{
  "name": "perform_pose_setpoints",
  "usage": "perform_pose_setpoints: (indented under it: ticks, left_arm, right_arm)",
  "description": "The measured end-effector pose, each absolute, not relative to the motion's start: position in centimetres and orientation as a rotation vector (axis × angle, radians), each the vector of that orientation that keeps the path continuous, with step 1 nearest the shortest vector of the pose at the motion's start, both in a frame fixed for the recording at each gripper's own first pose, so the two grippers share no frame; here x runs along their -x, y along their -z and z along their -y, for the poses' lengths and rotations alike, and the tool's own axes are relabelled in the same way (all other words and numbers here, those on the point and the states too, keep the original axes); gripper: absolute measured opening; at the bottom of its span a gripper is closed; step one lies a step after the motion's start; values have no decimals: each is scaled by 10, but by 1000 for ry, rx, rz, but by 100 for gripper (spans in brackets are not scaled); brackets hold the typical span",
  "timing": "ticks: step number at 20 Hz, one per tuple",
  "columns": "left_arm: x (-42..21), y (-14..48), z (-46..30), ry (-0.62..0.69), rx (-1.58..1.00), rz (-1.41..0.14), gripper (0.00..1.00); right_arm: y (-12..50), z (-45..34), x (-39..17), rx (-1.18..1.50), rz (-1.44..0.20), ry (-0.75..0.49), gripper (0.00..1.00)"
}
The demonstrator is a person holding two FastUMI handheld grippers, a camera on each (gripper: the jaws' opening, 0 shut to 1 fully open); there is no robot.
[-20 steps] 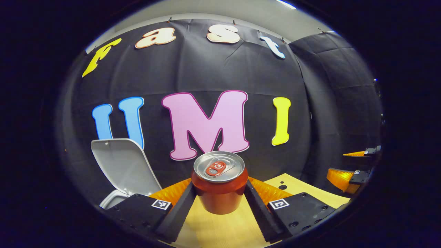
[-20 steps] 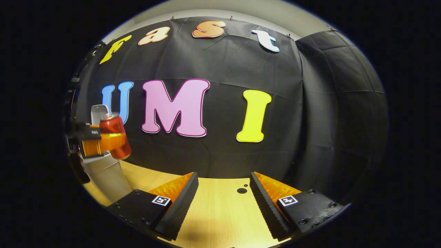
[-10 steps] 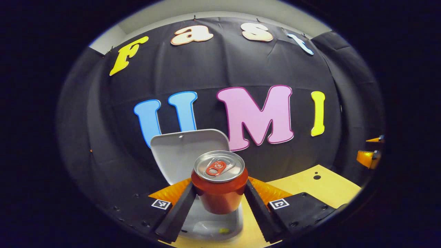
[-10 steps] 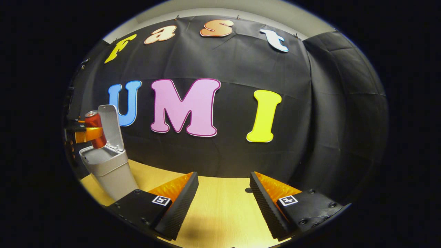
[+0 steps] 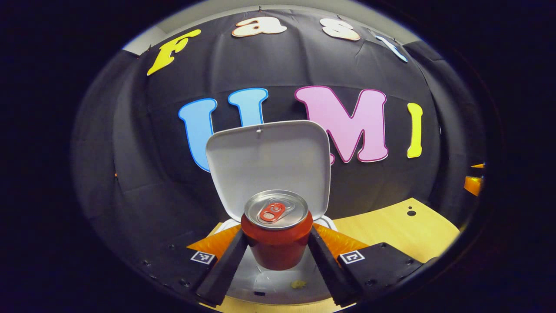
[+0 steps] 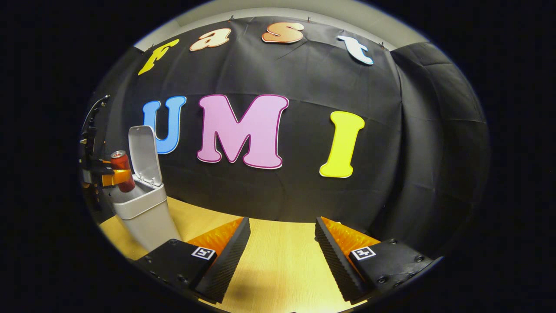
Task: Press the lid of the desktop garbage bin to open it, pick up the crumpled paper on the desktop and throw it into the bin, then pick up the pop can on the desktop and drop it into the bin, and finally close the garbage bin lid.
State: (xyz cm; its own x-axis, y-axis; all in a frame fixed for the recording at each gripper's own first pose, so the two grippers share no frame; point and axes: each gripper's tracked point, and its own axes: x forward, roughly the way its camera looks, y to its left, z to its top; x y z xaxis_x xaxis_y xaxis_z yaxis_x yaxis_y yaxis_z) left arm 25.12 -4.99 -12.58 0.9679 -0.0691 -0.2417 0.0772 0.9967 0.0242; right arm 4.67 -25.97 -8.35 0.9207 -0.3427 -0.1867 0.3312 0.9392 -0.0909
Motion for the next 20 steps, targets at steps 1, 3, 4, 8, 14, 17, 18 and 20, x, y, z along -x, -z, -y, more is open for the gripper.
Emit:
perform_pose_setpoints:
  ticks: [1,3,4,8,14,17,18,20]
  left_arm:
    - [-253,131,50,69,-23,-253,89]
    - [-255,138,48,58,-3,-265,90]
    - [-256,141,46,49,3,-267,90]
    - [-257,137,39,25,-23,-259,94]
    - [-257,98,41,35,-10,-206,93]
    - [-261,60,41,51,-11,-158,93]
    - [-263,48,41,57,-12,-139,93]
    - [-269,22,42,65,-20,-105,93]
  right_arm:
    - [85,261,-46,63,-208,346,97]
    - [90,263,-44,63,-220,349,97]
    - [93,264,-44,58,-224,349,97]
    - [101,263,-45,52,-247,338,97]
    - [91,257,-55,29,-231,318,97]
    - [81,257,-62,25,-214,304,97]
    - [77,256,-65,7,-210,297,97]
    - [69,256,-71,-14,-195,286,97]
